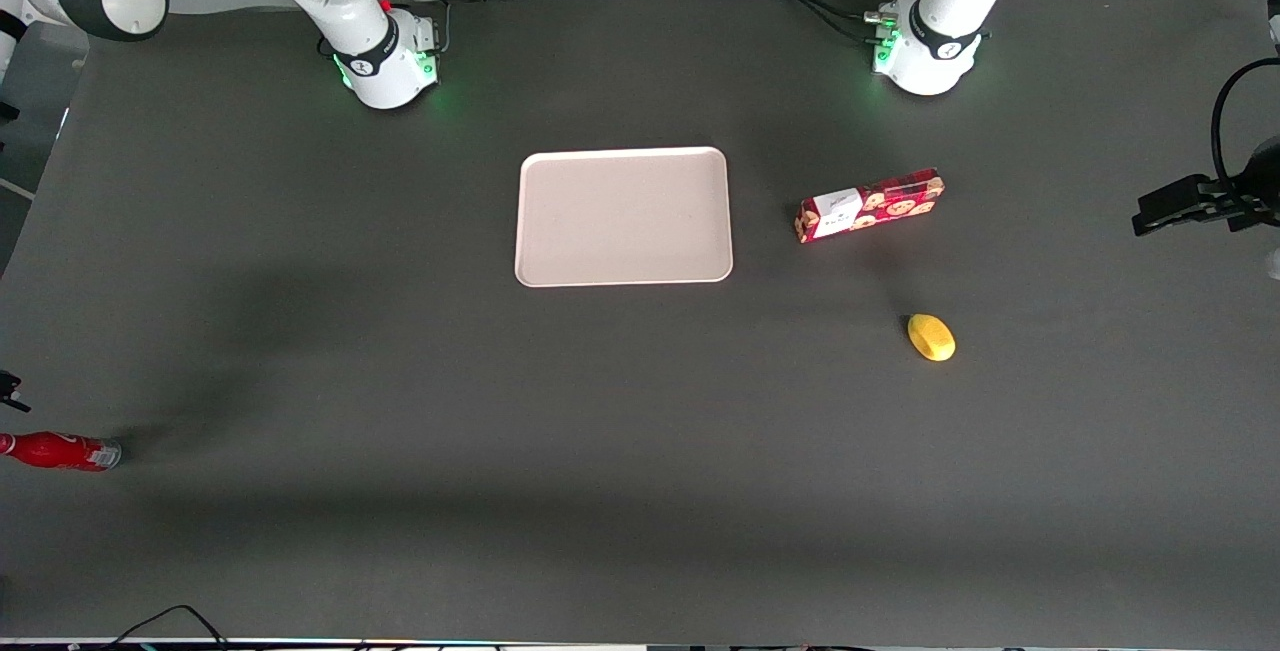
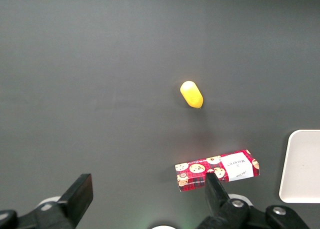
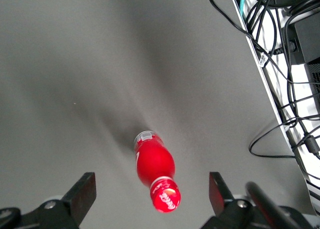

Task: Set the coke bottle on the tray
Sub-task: 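Lower the open right gripper over the bottle's neck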

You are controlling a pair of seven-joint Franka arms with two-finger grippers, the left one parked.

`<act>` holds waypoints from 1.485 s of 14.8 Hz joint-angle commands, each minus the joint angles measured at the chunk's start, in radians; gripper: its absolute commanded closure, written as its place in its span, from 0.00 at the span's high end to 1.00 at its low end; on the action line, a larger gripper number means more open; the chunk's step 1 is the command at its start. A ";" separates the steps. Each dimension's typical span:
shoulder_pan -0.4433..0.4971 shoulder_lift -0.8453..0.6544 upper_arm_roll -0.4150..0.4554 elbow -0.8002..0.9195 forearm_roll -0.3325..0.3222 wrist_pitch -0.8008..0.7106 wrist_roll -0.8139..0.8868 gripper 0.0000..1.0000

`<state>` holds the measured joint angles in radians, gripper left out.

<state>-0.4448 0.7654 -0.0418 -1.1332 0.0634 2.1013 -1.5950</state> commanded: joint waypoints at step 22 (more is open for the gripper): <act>-0.061 0.101 0.036 0.084 0.039 0.034 -0.069 0.72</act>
<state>-0.5031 0.8459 -0.0067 -1.0828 0.0756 2.1370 -1.6298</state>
